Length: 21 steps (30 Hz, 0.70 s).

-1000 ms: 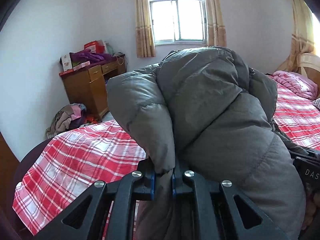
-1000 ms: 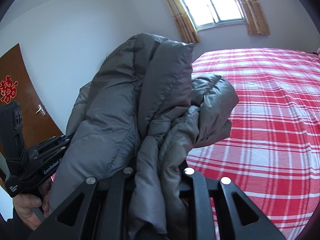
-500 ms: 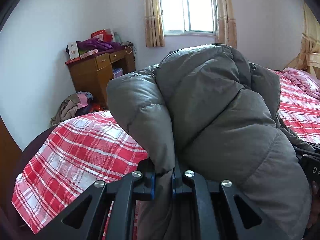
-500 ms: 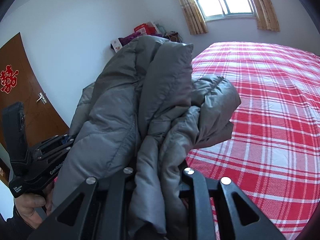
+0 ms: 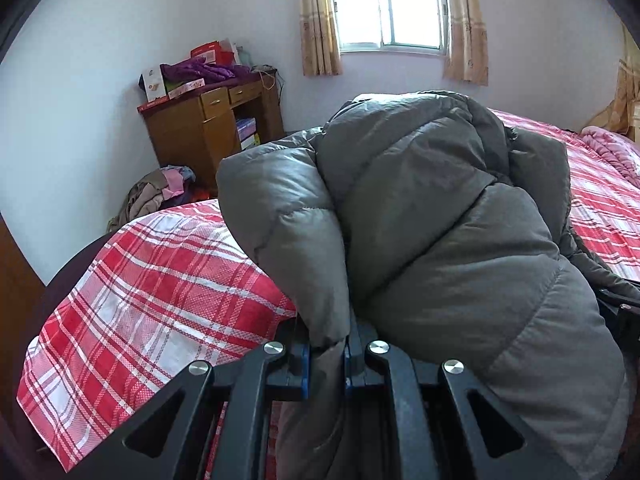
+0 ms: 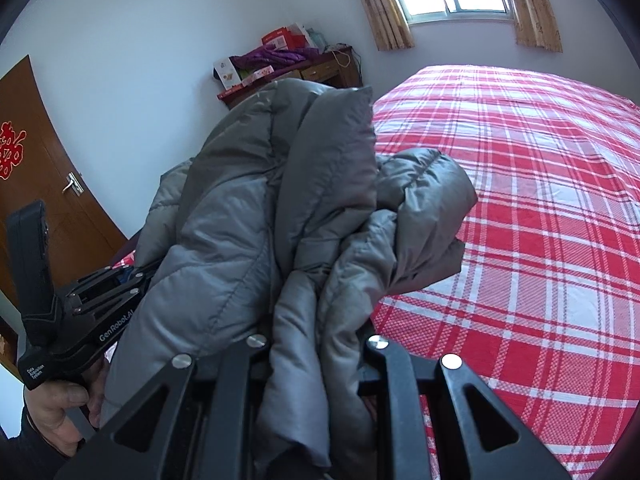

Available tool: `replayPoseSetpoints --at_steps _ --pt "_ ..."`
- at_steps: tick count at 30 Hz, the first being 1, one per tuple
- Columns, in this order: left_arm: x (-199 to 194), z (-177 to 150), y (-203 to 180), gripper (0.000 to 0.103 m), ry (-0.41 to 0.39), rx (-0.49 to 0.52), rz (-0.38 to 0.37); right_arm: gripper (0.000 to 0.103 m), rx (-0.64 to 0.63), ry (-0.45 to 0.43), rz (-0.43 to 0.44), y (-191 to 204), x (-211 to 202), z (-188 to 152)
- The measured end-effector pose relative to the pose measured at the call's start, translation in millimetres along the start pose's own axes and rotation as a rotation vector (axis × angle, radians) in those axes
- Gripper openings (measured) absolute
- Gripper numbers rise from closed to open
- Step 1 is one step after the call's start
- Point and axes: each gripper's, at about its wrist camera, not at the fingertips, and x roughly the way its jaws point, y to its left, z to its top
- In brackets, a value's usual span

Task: Fold large clothes
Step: 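Carry the held jacket bundle across the bed with both tools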

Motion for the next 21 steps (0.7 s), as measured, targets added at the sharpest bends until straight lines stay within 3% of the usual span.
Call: replayPoseSetpoints --at_steps 12,21 --pt "22 -11 5 0.015 0.037 0.001 0.029 0.02 0.015 0.045 -0.014 -6 24 -3" --pt "32 -13 7 0.028 0.055 -0.005 0.058 0.022 0.029 0.066 -0.014 -12 36 -2"
